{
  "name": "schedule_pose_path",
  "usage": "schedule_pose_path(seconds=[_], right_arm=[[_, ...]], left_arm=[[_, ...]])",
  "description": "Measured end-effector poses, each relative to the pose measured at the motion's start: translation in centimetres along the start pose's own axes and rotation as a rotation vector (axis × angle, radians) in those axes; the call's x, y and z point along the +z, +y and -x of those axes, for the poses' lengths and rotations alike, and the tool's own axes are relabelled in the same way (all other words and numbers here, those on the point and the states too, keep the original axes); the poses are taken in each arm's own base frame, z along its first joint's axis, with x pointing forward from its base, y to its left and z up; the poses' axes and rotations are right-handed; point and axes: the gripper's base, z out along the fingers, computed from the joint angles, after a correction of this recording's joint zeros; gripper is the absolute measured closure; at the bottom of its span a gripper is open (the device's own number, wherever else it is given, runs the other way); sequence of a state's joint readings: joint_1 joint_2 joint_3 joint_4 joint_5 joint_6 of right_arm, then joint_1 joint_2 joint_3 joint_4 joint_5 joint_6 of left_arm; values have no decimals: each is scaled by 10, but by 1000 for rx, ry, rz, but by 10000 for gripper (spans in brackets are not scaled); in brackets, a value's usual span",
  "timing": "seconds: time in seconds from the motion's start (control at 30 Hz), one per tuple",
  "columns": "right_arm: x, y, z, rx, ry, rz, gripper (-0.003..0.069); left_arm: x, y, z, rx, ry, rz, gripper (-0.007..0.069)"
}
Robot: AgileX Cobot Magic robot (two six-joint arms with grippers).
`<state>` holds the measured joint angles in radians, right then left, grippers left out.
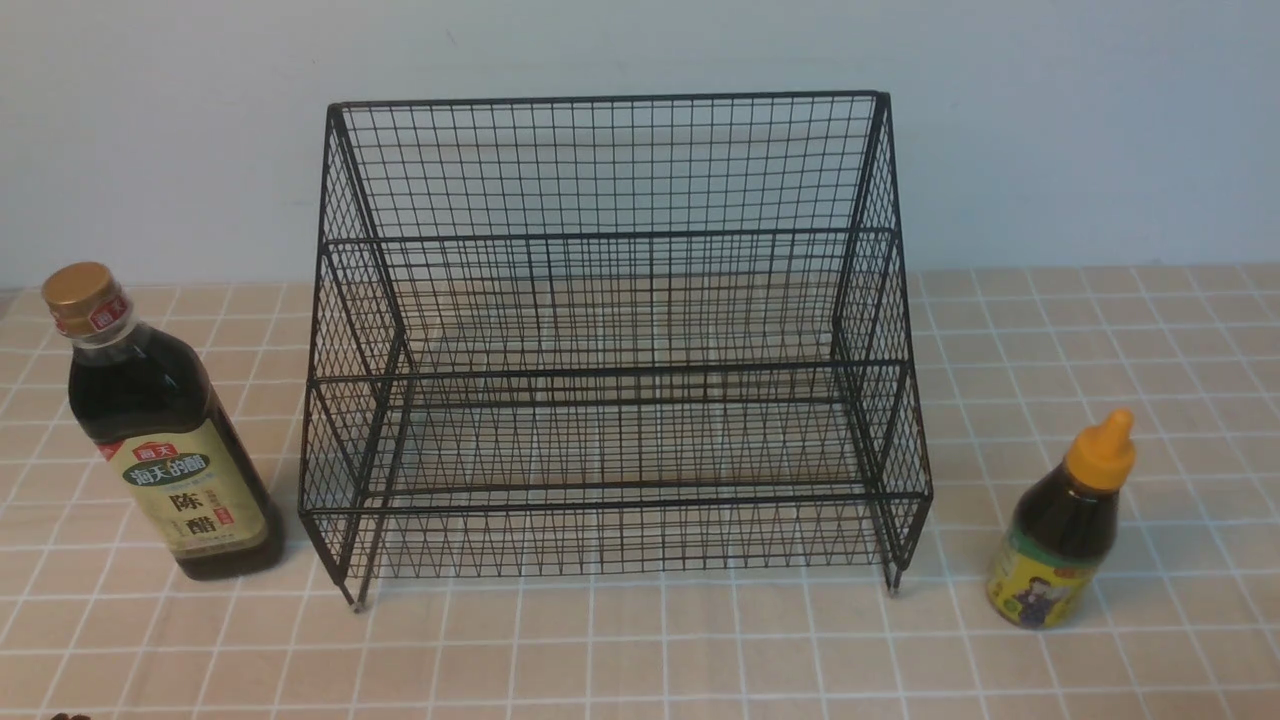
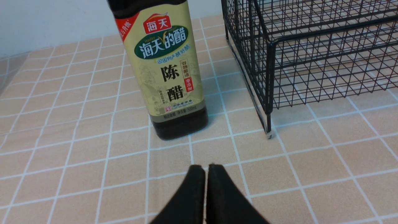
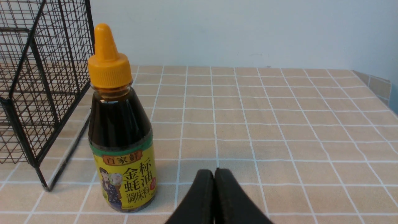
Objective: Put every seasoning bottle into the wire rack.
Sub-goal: Use the right arm to grab the condiment bottle closest to it
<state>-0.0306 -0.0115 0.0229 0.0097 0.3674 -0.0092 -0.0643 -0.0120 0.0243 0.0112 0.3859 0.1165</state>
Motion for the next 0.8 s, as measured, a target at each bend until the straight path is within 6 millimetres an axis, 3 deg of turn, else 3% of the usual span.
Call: schedule_pose_path(seconds=[0.1,0.37,0.67,0.8], right_arm=[[0,1,3,81,-44,16,673],[-6,-4,31,535,-368,52,673],[-6,-6,33,564,-392,43,673],[-11,-8,43,589,-446,43,673]], left_arm=[[0,0,0,0,0,0,631],[0,0,0,0,0,0,631],[0,0,0,0,0,0,631],[0,0,0,0,0,0,631]])
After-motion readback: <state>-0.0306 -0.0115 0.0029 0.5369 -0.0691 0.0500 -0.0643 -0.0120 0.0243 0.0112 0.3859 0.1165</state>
